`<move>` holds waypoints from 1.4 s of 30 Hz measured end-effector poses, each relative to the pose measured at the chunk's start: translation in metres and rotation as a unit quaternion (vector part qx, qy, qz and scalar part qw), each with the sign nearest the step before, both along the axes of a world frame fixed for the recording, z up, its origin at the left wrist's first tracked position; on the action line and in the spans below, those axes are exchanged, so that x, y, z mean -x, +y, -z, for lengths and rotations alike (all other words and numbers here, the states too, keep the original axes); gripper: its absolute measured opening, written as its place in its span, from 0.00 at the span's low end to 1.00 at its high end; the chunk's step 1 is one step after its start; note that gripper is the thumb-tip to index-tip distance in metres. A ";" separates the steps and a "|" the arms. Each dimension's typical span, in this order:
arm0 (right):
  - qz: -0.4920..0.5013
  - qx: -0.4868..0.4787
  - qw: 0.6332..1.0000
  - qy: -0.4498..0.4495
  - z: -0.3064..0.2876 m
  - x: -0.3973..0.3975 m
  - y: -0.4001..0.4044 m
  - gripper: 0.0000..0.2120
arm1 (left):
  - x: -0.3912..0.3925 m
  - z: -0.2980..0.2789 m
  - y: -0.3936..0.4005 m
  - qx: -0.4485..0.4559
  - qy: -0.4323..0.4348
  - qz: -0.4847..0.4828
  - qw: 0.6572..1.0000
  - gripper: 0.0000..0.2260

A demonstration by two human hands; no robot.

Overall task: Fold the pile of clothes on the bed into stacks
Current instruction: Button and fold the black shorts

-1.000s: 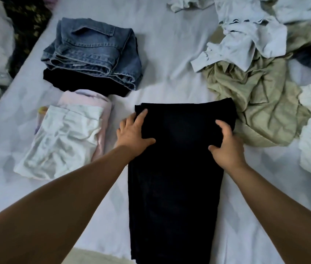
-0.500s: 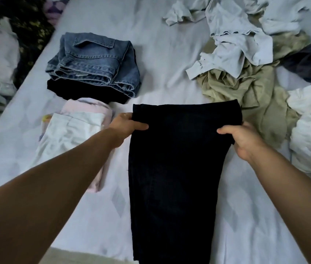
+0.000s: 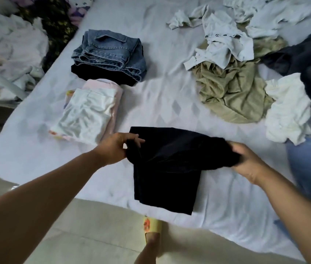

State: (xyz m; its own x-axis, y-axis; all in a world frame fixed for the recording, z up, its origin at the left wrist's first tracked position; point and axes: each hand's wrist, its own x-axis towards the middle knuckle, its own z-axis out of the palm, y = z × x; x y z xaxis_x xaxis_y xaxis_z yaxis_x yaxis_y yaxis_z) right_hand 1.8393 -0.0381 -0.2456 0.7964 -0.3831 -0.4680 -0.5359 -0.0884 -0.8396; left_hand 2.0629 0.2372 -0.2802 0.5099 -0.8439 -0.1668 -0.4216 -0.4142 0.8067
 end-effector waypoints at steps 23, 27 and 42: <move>-0.187 0.412 0.890 -0.061 0.016 0.038 0.071 0.26 | 0.109 0.000 -0.007 -0.093 -0.300 0.073 0.946 0.21; -0.296 0.407 0.858 0.105 0.046 0.017 0.088 0.38 | 0.113 0.021 -0.028 -0.298 -0.289 0.134 0.900 0.37; -0.030 0.353 0.928 0.115 0.118 0.031 0.098 0.33 | 0.093 0.090 0.007 -0.231 -0.204 -0.023 0.951 0.34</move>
